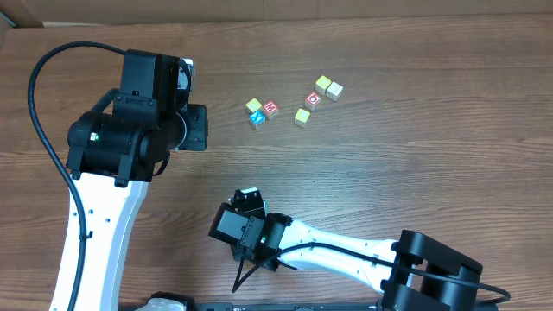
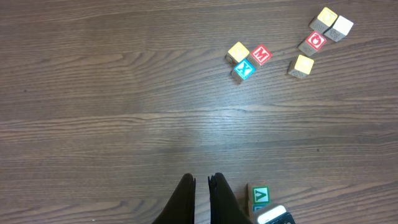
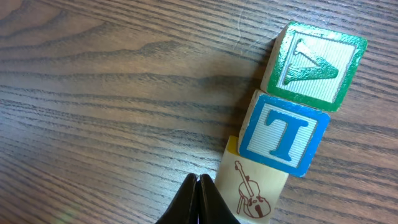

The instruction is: Flip 5 blocks

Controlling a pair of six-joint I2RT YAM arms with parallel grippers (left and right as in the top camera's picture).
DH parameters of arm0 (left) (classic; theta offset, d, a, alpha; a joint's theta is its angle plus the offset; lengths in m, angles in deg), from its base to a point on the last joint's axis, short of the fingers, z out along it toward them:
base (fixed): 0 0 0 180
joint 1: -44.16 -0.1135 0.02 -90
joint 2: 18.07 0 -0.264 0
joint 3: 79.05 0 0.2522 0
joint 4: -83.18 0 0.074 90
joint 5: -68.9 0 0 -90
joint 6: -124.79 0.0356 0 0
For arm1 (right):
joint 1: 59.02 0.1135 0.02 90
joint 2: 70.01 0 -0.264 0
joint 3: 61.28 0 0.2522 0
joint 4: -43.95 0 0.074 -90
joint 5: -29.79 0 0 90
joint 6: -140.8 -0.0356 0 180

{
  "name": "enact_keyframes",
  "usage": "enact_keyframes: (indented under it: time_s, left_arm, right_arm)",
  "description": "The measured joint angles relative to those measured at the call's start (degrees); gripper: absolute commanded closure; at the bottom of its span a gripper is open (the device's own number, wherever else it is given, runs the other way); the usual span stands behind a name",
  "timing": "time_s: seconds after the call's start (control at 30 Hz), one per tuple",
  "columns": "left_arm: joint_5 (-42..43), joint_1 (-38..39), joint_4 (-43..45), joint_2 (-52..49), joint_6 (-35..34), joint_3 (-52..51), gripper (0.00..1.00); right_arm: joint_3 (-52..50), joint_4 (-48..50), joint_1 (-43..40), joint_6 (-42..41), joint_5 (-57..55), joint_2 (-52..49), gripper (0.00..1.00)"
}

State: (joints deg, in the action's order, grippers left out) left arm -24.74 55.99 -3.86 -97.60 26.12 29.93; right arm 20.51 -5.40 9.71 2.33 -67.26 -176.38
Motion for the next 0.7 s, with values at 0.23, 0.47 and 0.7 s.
enact_keyframes:
  time_s: [0.23, 0.47, 0.7]
  left_arm:
    - [0.1, 0.0, 0.0, 0.0, 0.0, 0.0, 0.96]
    - [1.3, 0.0, 0.0, 0.0, 0.0, 0.0, 0.96]
    - [1.5, 0.0, 0.0, 0.0, 0.0, 0.0, 0.96]
  right_arm:
    - [0.0, 0.0, 0.0, -0.8, -0.5, 0.0, 0.96]
    - [0.0, -1.0, 0.0, -1.8, -0.9, 0.0, 0.96]
    - [0.0, -1.0, 0.0, -2.3, -0.9, 0.0, 0.96]
